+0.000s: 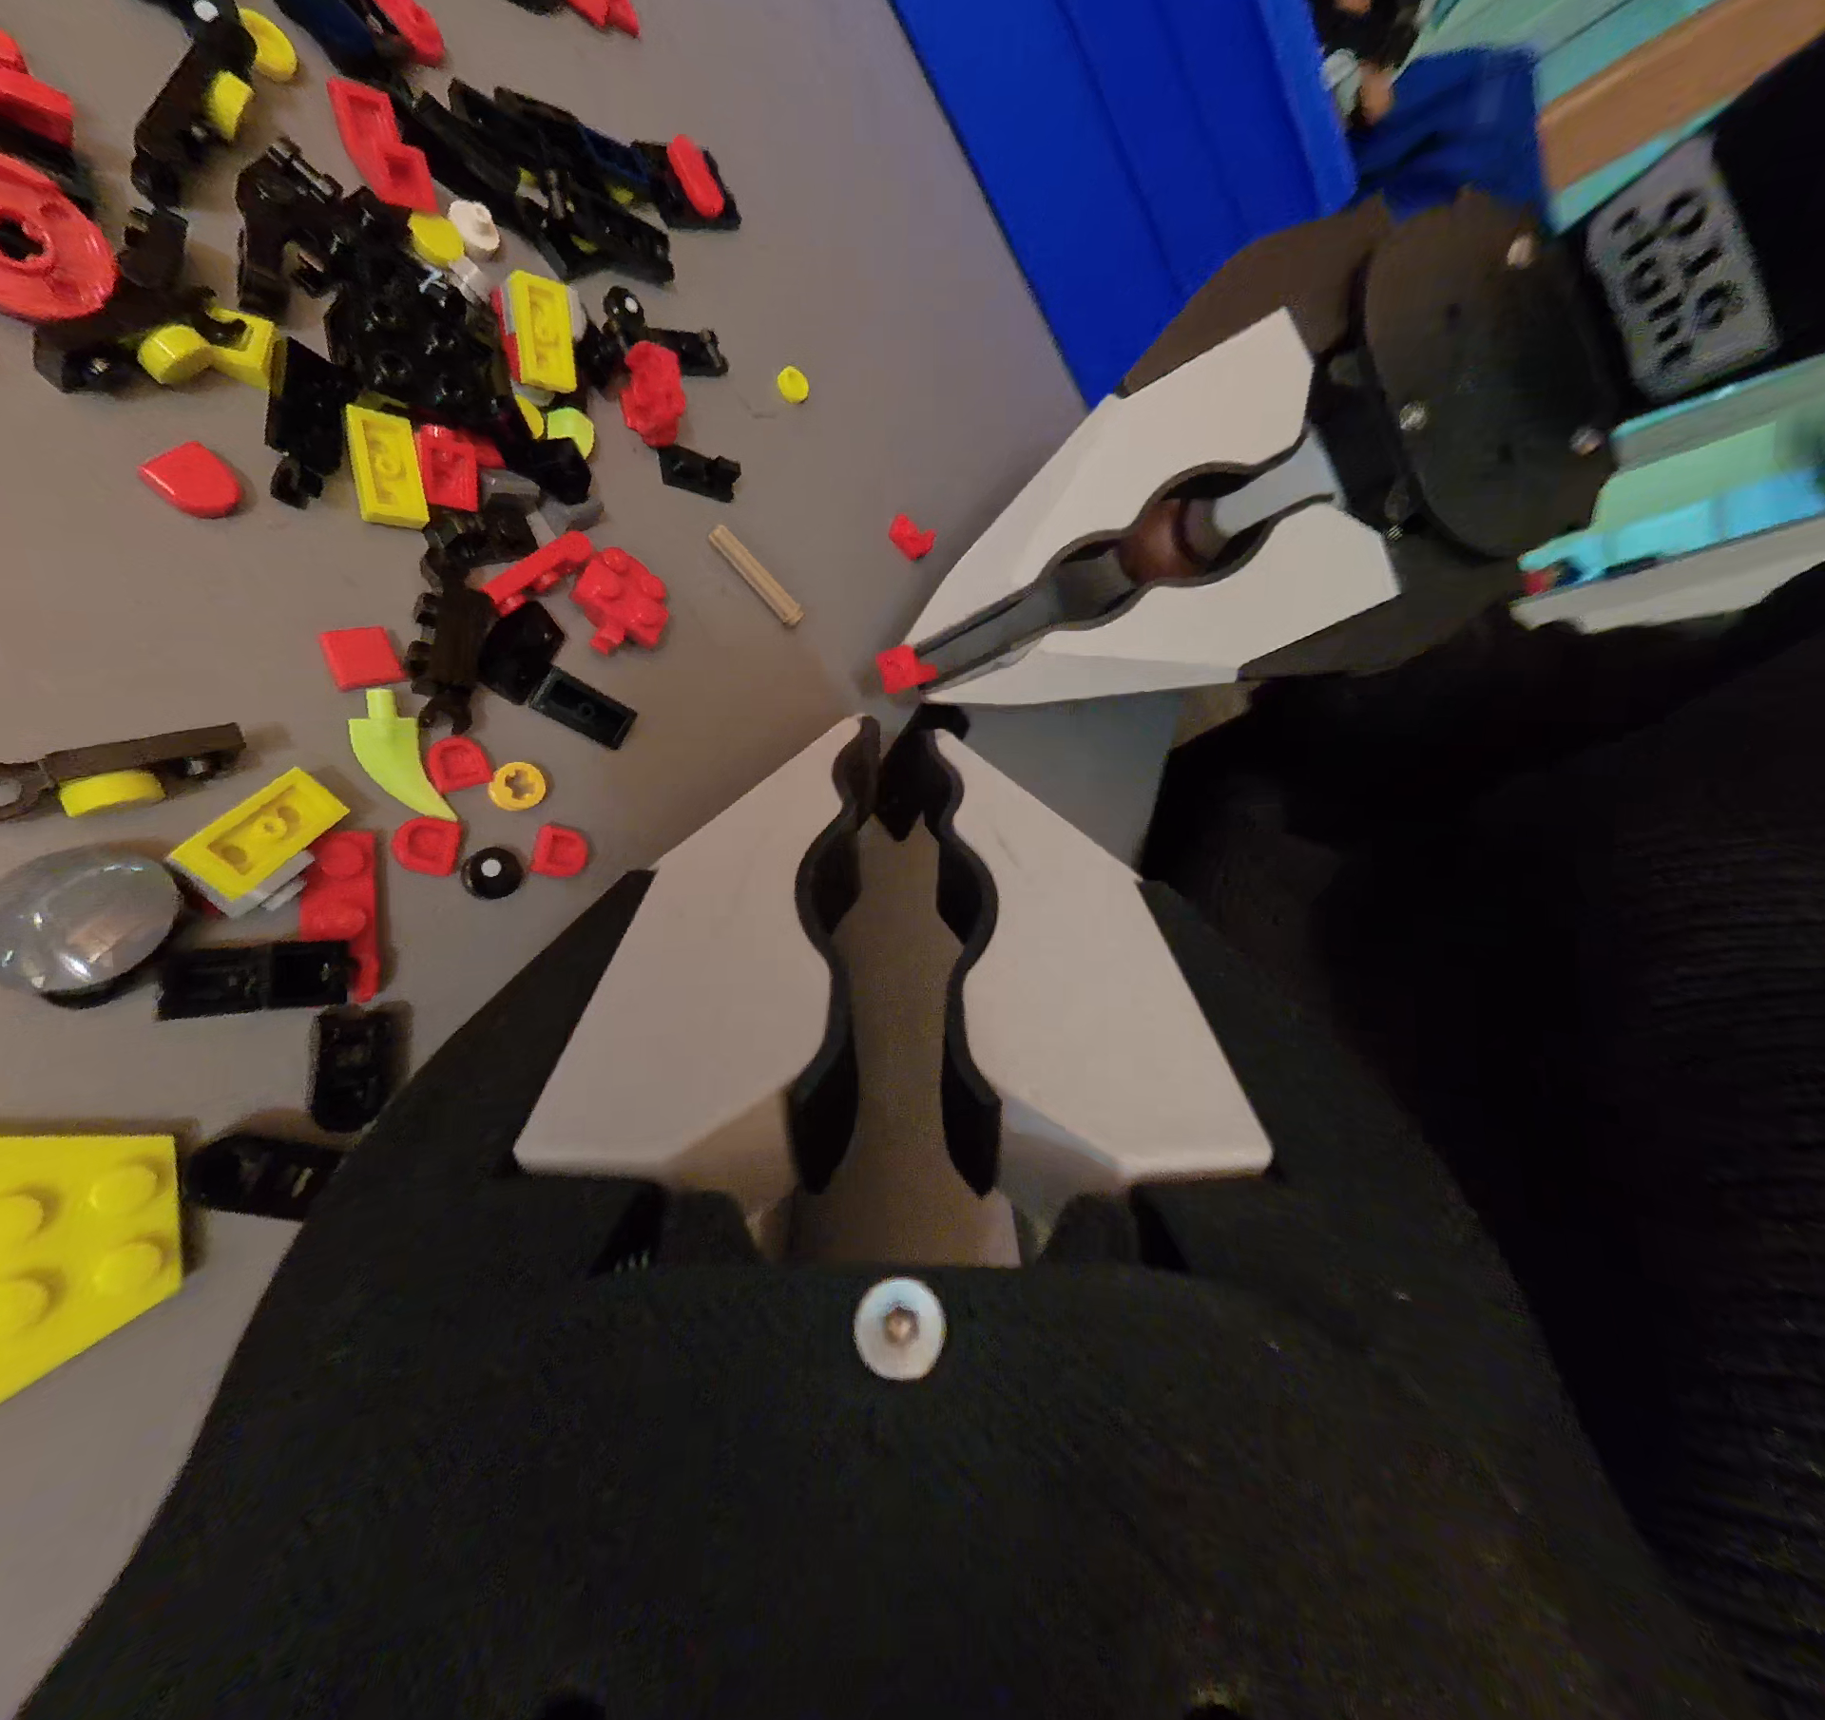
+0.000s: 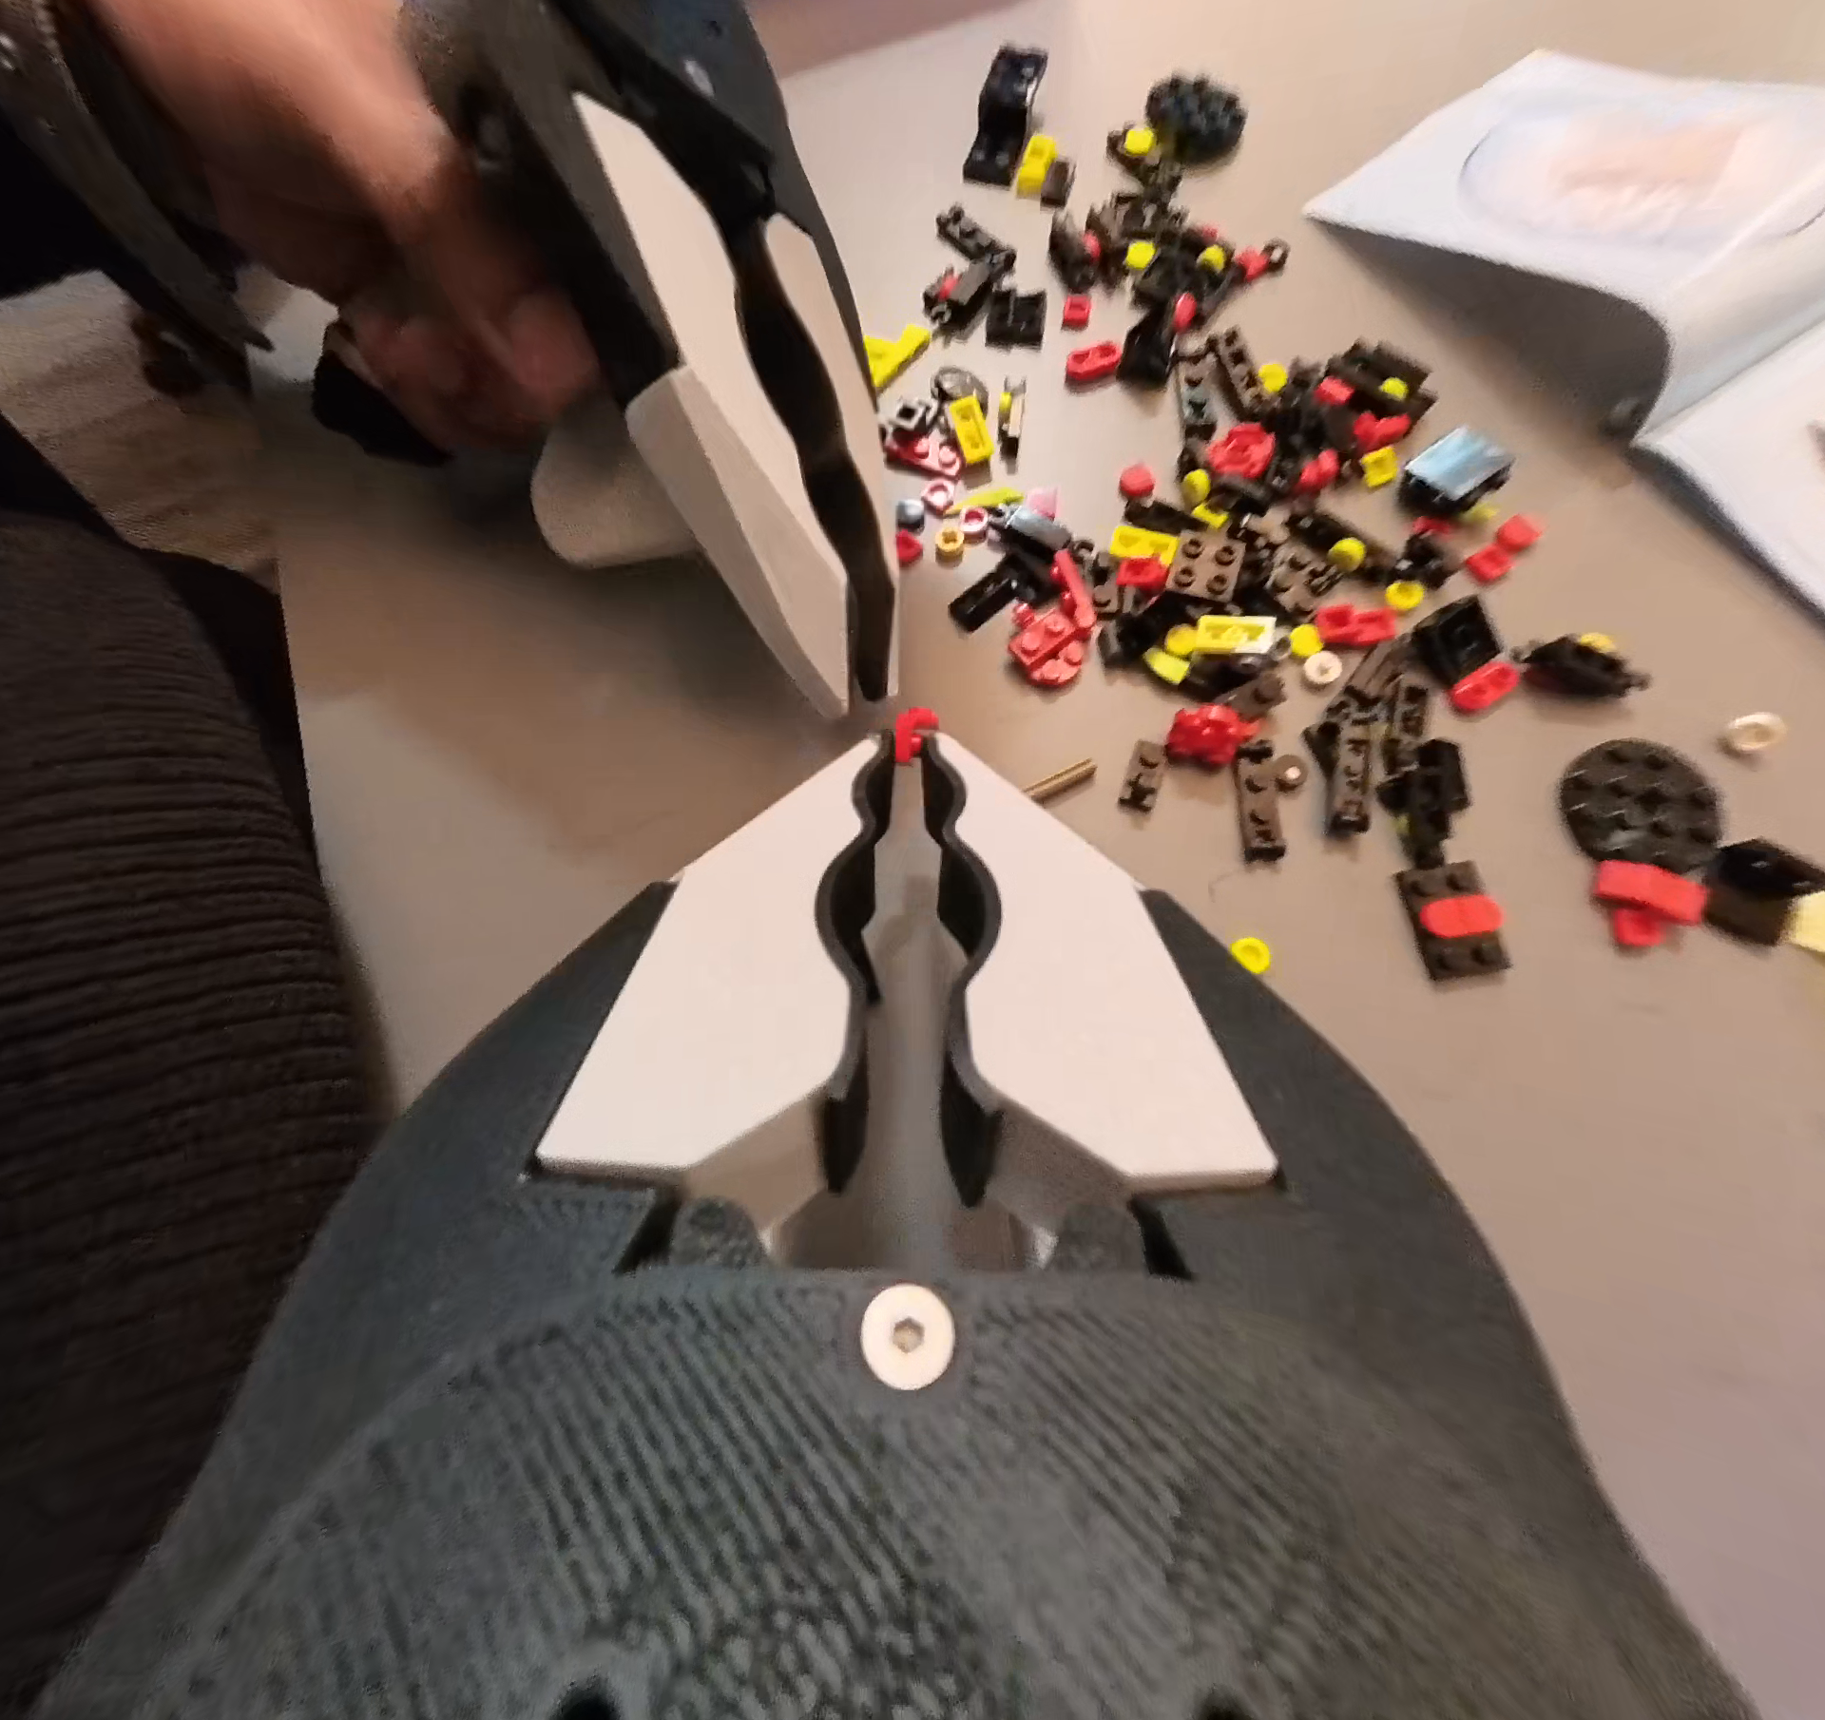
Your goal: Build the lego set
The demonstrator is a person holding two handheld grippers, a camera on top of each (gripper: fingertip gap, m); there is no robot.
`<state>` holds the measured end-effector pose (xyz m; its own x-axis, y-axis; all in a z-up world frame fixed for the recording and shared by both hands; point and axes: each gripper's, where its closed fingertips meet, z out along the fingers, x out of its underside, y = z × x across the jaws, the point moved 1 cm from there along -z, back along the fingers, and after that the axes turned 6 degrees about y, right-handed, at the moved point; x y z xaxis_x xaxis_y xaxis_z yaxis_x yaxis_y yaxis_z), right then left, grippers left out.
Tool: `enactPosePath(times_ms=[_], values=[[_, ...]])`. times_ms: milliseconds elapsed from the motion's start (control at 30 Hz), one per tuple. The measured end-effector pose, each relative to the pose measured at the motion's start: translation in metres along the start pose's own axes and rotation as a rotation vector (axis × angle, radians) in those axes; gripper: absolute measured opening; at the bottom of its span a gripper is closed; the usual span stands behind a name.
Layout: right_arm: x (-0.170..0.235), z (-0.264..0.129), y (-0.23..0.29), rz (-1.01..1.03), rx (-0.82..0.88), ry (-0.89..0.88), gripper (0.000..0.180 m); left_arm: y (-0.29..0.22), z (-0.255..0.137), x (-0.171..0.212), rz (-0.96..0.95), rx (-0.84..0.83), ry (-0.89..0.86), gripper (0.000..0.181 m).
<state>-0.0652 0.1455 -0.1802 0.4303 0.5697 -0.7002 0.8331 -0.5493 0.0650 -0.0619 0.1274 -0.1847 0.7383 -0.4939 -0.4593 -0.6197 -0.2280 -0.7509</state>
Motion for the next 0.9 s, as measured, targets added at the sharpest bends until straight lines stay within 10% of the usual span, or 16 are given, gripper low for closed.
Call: enactPosePath(times_ms=[900], values=[[-0.005,-0.008,0.02,-0.442,0.112,-0.011,0.004,-0.016,-0.005,-0.002,-0.099,0.187,-0.021,0.004]])
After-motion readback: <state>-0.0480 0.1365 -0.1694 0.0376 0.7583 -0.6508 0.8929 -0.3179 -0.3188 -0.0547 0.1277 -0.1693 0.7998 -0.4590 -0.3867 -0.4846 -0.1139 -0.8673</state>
